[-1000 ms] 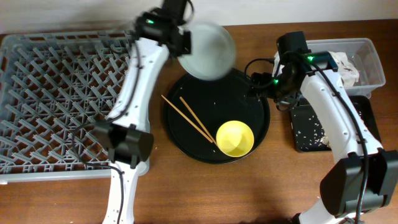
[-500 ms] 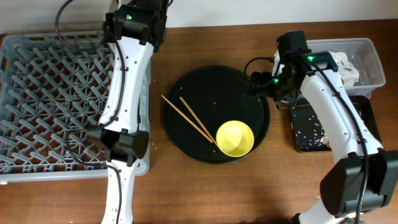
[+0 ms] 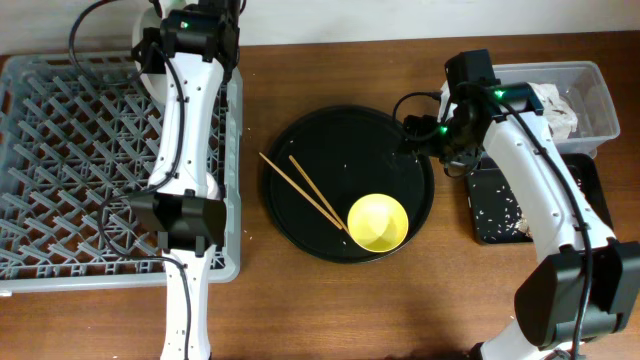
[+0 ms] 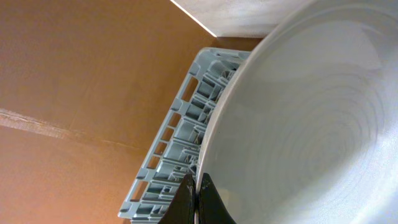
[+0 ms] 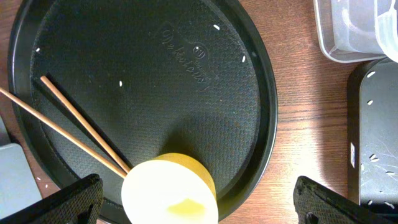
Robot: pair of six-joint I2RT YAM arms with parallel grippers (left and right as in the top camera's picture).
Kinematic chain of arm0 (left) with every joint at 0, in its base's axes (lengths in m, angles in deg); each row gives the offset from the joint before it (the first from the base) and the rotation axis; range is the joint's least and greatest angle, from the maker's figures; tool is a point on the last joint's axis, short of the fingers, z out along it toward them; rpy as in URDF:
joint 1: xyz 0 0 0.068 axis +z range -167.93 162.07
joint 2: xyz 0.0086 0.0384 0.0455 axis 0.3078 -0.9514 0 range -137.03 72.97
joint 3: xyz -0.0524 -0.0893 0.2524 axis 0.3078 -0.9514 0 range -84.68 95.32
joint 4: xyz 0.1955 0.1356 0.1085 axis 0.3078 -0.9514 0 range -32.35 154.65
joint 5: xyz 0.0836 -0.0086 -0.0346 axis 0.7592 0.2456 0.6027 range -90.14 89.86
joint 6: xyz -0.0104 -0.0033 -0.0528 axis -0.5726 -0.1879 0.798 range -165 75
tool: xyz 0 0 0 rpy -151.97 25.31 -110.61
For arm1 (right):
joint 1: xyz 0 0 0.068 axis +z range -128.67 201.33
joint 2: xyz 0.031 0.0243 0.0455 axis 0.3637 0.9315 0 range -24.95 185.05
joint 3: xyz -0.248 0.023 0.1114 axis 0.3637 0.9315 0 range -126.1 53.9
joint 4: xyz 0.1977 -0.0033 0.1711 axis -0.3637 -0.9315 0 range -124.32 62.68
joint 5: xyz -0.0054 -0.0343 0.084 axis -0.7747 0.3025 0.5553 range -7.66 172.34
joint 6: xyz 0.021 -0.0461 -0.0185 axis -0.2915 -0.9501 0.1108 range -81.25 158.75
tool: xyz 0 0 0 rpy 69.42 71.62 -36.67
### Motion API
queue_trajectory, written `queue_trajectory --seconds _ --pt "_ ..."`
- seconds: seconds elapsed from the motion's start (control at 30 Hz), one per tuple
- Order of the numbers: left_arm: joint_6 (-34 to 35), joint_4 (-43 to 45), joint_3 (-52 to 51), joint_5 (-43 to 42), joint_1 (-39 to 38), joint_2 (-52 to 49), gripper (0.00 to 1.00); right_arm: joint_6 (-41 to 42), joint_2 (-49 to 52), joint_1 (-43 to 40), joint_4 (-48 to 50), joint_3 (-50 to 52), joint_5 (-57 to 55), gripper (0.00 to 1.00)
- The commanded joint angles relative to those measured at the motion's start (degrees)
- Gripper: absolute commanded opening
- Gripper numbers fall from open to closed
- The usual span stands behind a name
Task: Sort waste into correct bins and load items into the dishwasher rack
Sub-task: 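Lift the white plate and stand it upright in the rack, left gripper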
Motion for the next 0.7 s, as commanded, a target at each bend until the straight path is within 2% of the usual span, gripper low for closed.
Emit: queue_trajectory --seconds 0.0,0.23,0.4,0.67 --pt "0.0 0.2 -2.0 1.3 0.0 0.0 0.00 0.1 0.1 -0.1 -0.3 0.0 -0.7 0.99" --pt "-0.5 3.1 -4.3 1.6 0.0 0.0 0.00 0.1 0.1 -0.1 -0.9 0.0 0.9 0.99" --pt "-7.5 9.4 -5.4 1.5 0.1 -0.1 0.00 0.3 0.1 -0.1 -1.0 0.0 1.9 0.99" --pt "-7.5 11.1 -5.6 1.3 0.1 -0.7 0.00 0.3 0.1 -0.1 -1.1 0.0 1.6 0.98"
